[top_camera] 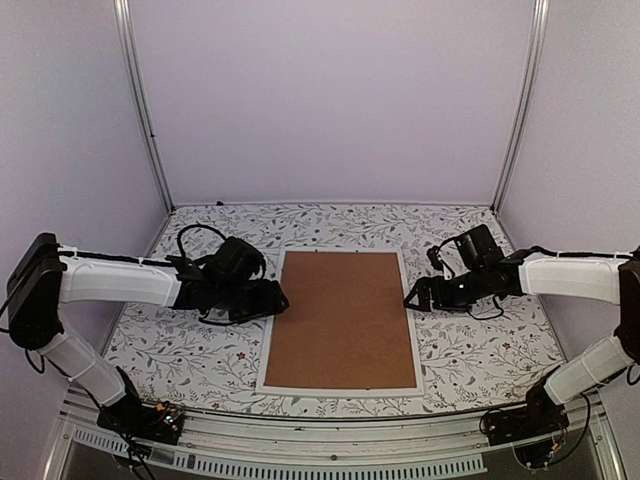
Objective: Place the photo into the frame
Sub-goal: Place the backboard with the photo, then press the backboard onto the photo.
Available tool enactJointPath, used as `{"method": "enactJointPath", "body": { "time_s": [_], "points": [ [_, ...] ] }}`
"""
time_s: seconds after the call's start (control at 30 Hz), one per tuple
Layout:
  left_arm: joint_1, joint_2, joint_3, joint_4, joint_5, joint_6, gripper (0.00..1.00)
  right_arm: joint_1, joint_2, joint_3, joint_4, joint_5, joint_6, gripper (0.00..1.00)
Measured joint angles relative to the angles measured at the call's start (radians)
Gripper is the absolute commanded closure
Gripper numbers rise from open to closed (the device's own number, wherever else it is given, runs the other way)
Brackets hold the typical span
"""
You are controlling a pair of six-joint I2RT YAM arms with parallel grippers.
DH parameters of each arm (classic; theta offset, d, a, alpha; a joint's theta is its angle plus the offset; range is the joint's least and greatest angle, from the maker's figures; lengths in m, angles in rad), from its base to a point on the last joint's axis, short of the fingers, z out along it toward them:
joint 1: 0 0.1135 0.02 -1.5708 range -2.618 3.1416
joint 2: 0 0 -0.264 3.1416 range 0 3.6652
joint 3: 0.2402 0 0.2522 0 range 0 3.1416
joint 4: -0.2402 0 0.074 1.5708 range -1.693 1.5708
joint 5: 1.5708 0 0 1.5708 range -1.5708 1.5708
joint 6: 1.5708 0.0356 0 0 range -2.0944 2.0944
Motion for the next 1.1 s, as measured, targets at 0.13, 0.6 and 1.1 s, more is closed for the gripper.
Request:
{"method": "enactJointPath", "body": {
  "time_s": [0.13, 0.6, 1.1],
  "points": [
    [-0.001, -0.03, -0.032, -0.019, -0.013, 0.019, 0.32, 0.085, -0.069, -0.043, -0.056, 0.056, 0.027, 0.01],
    [-0.021, -0.14, -0.121, -0.042, 0.038, 0.028, 0.35, 0.402, -0.138, -0.096, -0.227, 0.24, 0.251, 0.01],
    [-0.276, -0.201, -0.18, -0.145, 0.082, -0.13, 0.37, 0.417, -0.184, -0.118, -0.232, 0.262, 0.314, 0.01]
  ]
}}
